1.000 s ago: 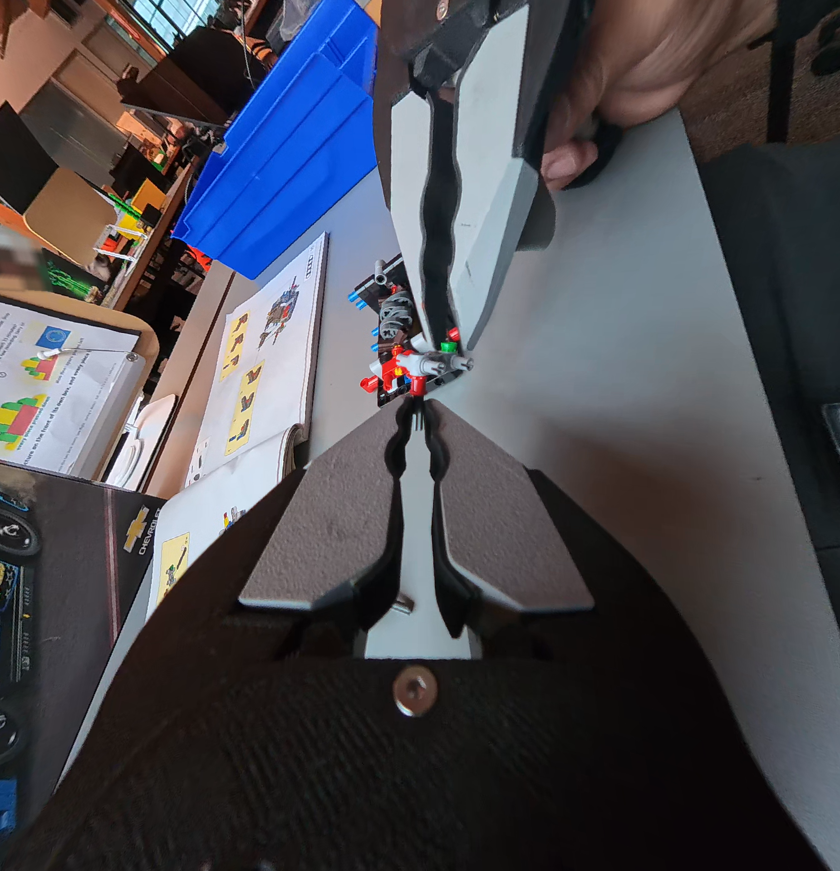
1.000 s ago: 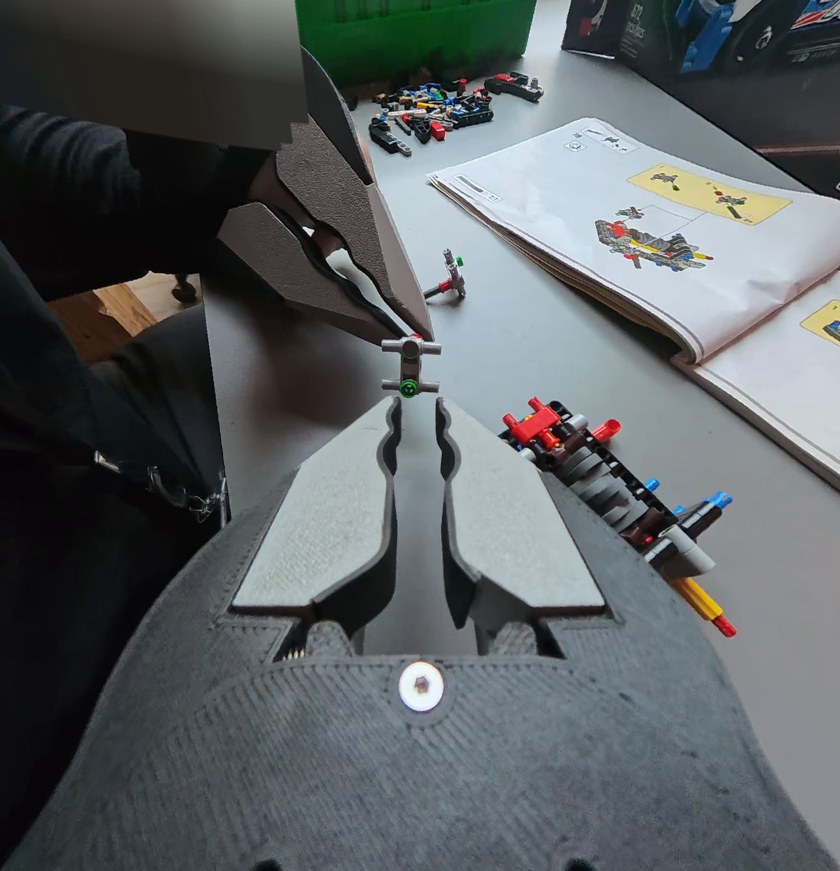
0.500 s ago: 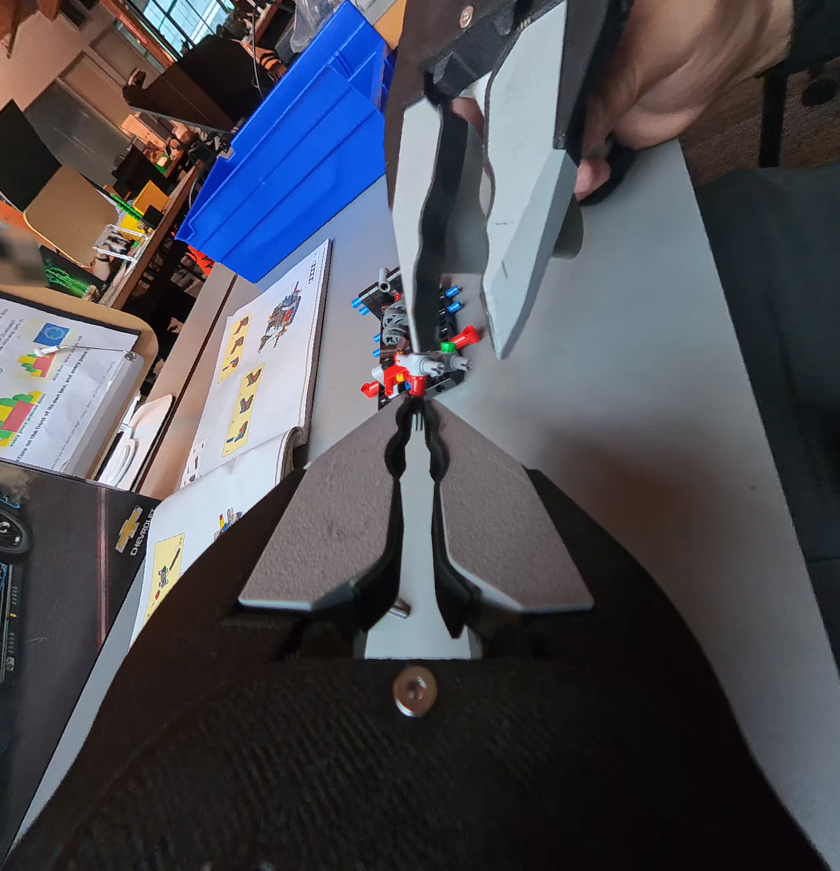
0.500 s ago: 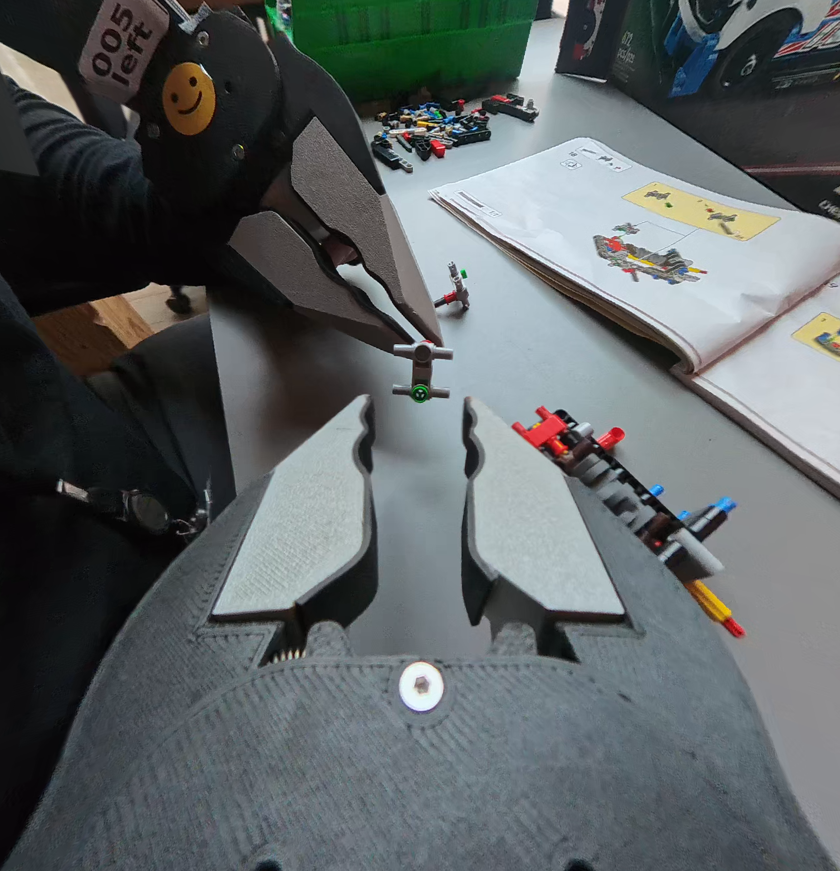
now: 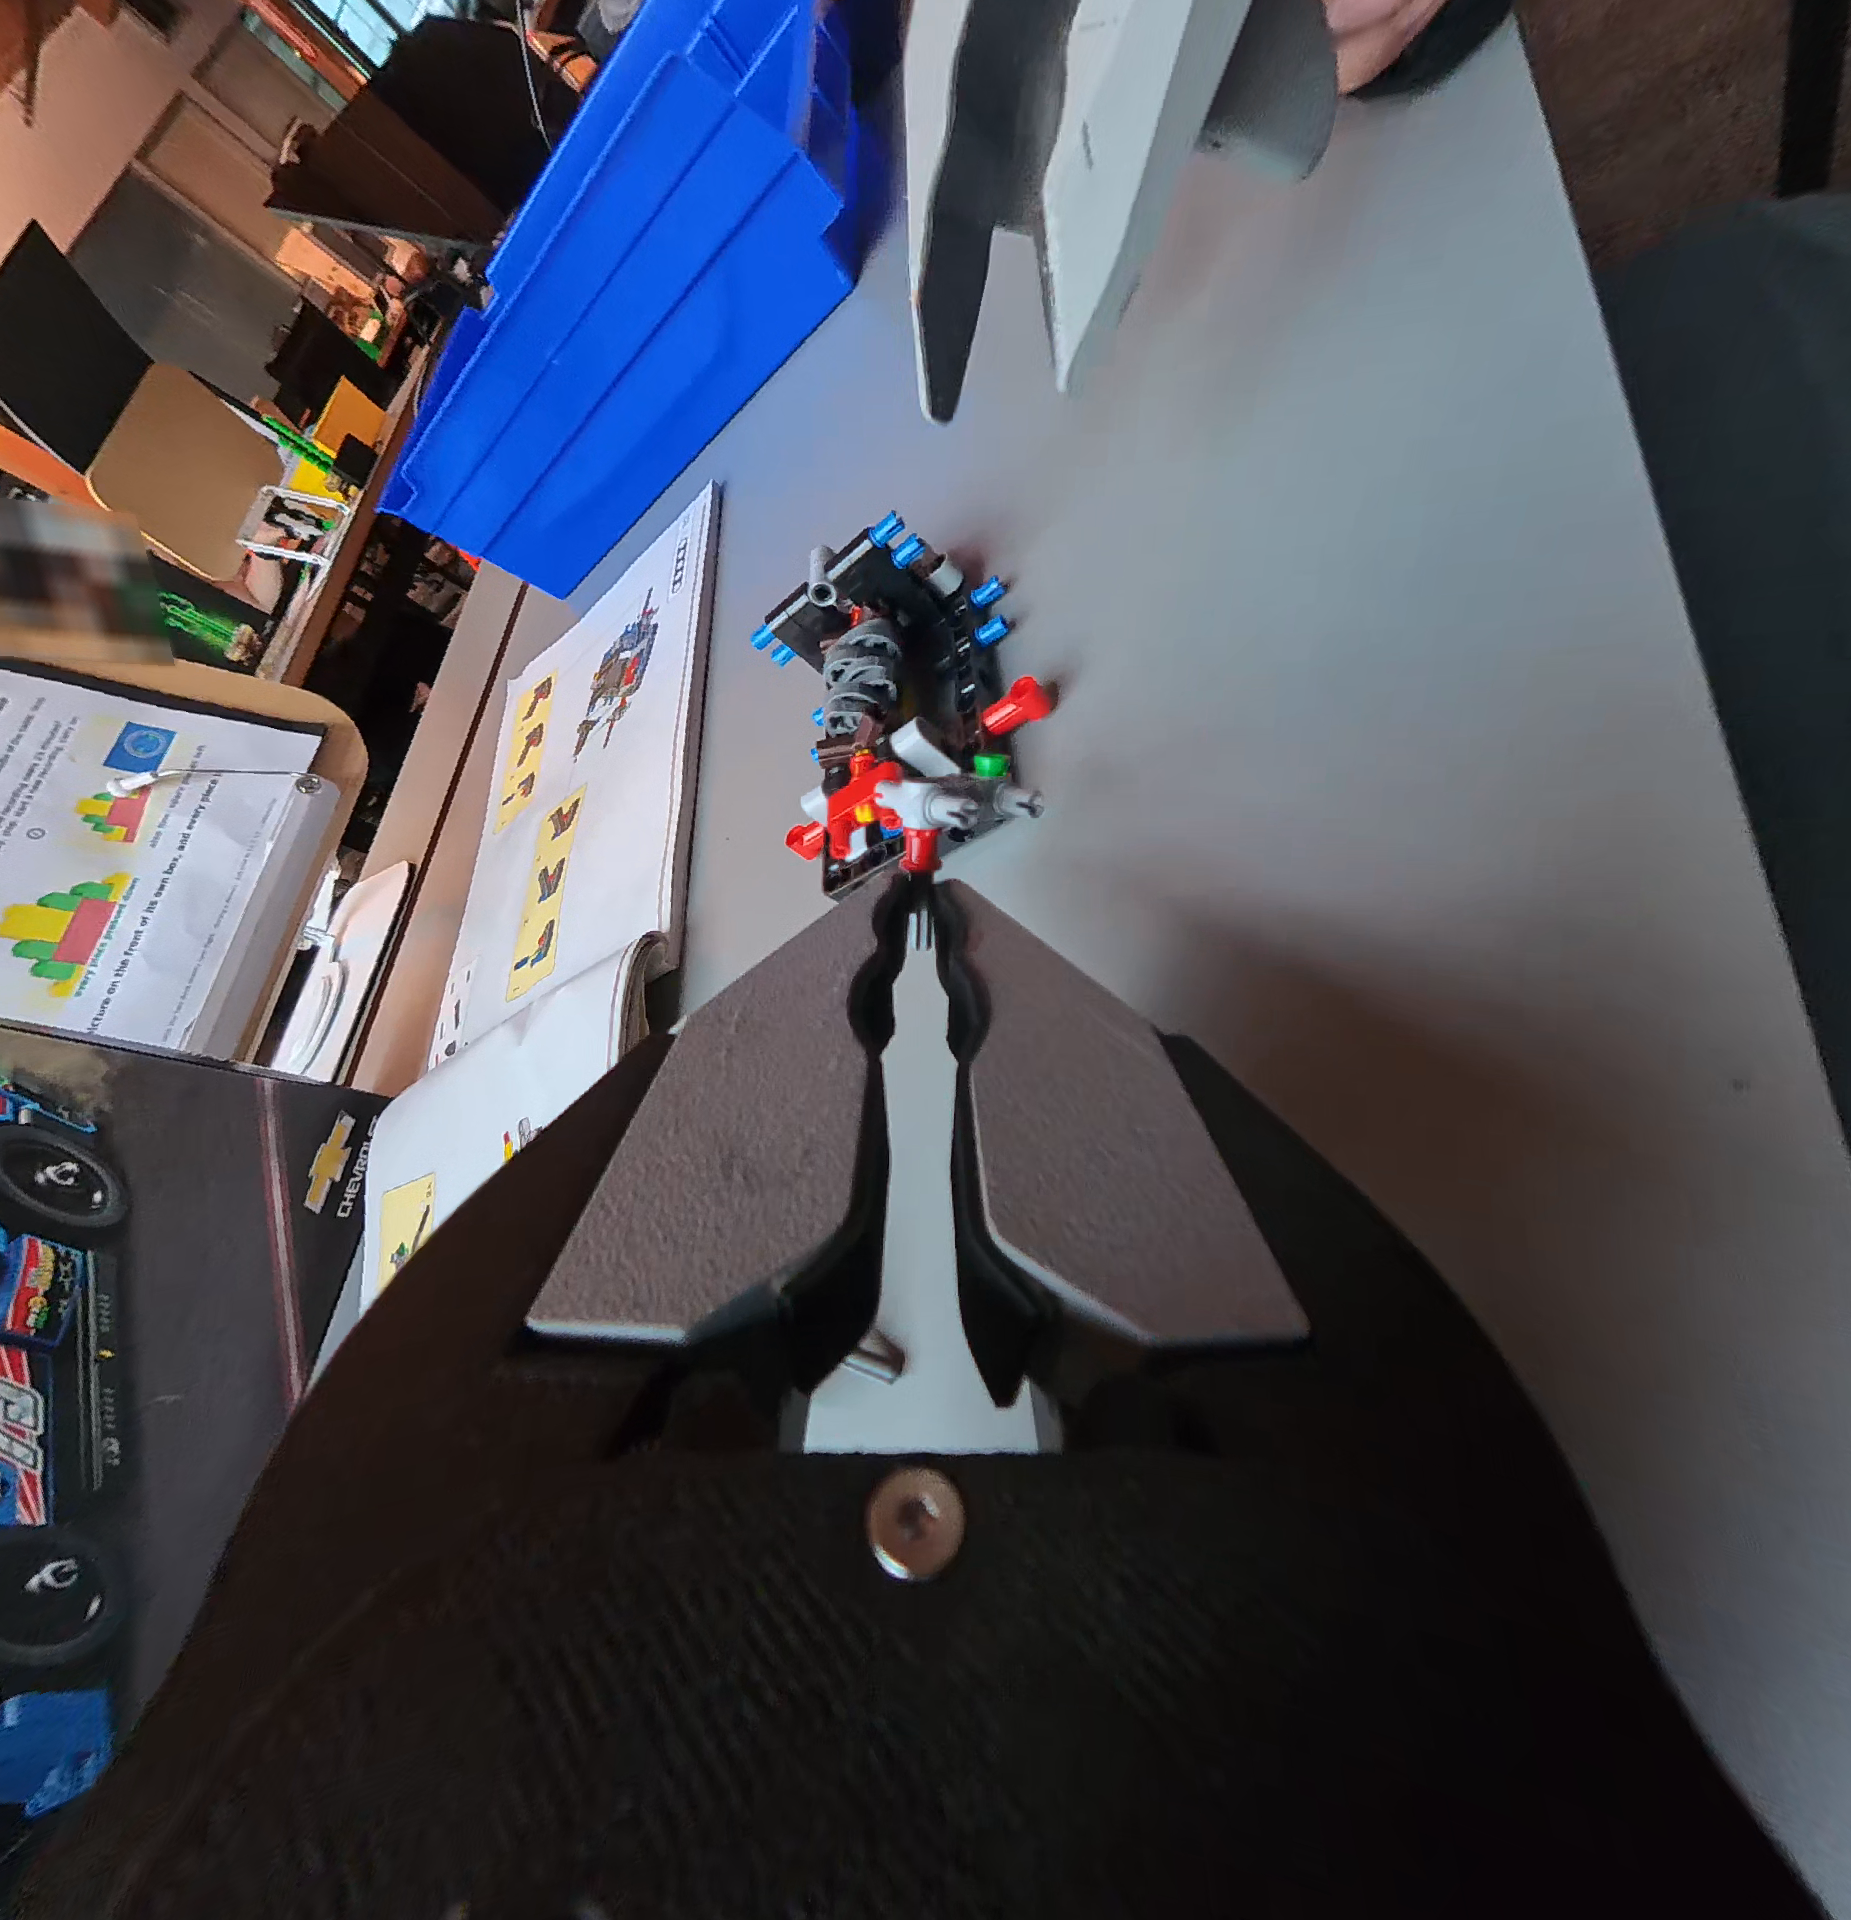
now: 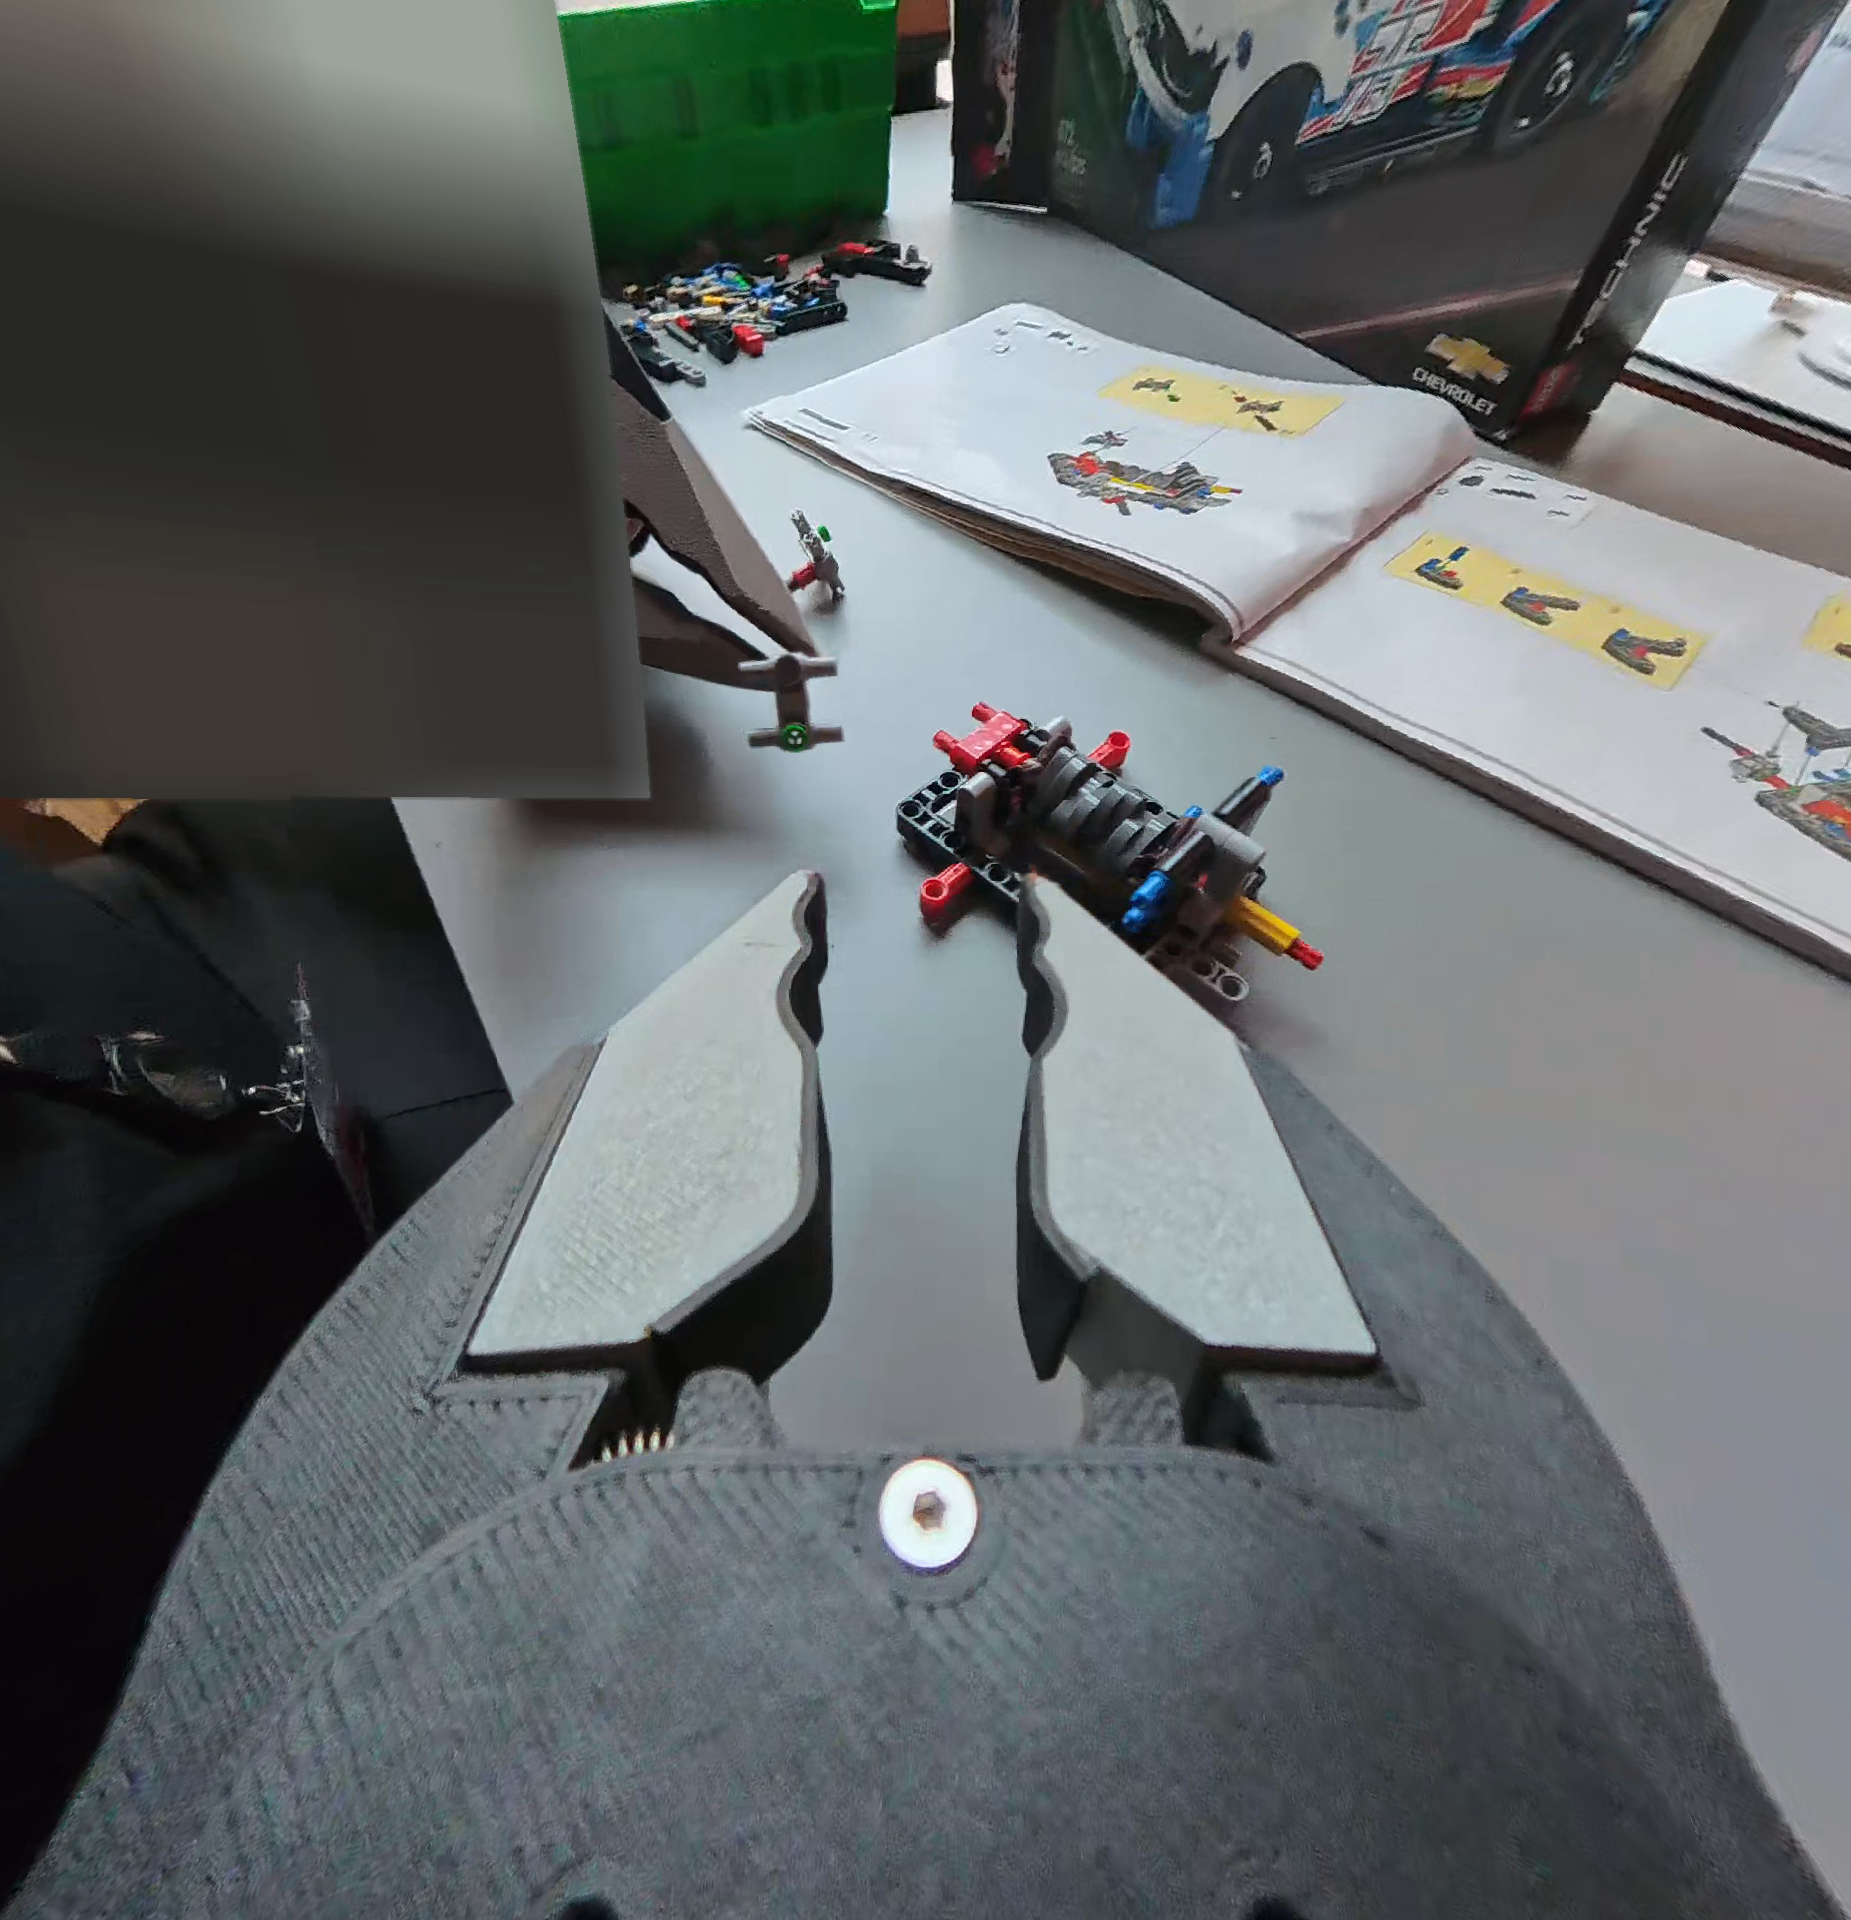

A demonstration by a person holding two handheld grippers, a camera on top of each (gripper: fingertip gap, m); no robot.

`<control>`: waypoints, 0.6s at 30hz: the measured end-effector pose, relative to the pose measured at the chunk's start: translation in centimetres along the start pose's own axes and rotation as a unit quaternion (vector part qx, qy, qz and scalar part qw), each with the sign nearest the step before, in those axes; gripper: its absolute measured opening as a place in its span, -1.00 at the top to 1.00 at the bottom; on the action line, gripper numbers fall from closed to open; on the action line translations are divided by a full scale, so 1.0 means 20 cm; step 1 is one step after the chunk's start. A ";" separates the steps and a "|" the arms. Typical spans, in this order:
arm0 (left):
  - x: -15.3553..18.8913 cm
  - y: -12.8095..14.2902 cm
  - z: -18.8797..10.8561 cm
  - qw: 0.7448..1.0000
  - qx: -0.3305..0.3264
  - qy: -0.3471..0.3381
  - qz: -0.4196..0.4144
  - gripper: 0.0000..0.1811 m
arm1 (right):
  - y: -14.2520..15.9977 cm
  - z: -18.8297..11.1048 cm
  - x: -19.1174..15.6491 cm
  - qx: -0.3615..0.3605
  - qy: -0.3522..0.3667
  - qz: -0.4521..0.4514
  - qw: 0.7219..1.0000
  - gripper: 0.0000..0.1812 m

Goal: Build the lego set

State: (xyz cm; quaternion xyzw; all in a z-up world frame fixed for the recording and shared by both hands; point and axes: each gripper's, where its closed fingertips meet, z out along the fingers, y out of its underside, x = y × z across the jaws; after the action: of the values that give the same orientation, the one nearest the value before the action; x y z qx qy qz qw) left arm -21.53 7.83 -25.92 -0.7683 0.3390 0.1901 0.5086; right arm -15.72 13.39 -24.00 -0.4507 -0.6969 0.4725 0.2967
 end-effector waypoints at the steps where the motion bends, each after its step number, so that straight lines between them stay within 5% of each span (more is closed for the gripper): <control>1: 0.00 0.00 0.01 1.000 -0.004 -0.002 0.006 0.97 | 0.00 0.00 -0.01 0.000 0.001 -0.007 1.000 0.63; 18: -0.01 -0.04 -0.02 0.999 0.010 -0.027 0.025 0.98 | 0.04 0.12 -0.13 -0.050 -0.028 -0.058 0.997 0.60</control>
State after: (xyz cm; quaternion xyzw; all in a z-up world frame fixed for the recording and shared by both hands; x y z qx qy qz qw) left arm -21.18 7.76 -25.08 -0.7490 0.3463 0.2202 0.5201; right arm -16.41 10.09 -25.57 -0.4103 -0.7525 0.4319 0.2809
